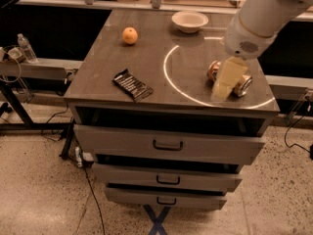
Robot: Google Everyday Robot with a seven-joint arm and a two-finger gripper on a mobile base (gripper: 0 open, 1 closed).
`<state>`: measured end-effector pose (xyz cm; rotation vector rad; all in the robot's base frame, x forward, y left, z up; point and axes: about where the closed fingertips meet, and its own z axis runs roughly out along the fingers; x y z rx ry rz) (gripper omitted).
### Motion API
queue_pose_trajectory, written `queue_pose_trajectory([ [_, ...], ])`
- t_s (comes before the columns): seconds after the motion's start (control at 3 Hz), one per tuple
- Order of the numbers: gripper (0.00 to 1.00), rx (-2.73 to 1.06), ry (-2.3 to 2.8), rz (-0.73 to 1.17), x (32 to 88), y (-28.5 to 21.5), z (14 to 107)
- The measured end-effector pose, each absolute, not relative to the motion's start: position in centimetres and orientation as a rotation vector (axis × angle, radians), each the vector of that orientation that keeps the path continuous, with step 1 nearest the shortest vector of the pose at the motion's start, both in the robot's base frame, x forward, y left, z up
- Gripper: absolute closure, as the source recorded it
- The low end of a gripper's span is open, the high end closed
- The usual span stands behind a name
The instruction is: Place orange can upright
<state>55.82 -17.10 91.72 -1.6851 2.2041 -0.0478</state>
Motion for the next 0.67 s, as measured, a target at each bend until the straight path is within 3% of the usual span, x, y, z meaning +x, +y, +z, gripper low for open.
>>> queue_pose_trajectory([
  [0.67,0.00,-1.520,2.318,-0.121,65.0,-17.9,87.2],
])
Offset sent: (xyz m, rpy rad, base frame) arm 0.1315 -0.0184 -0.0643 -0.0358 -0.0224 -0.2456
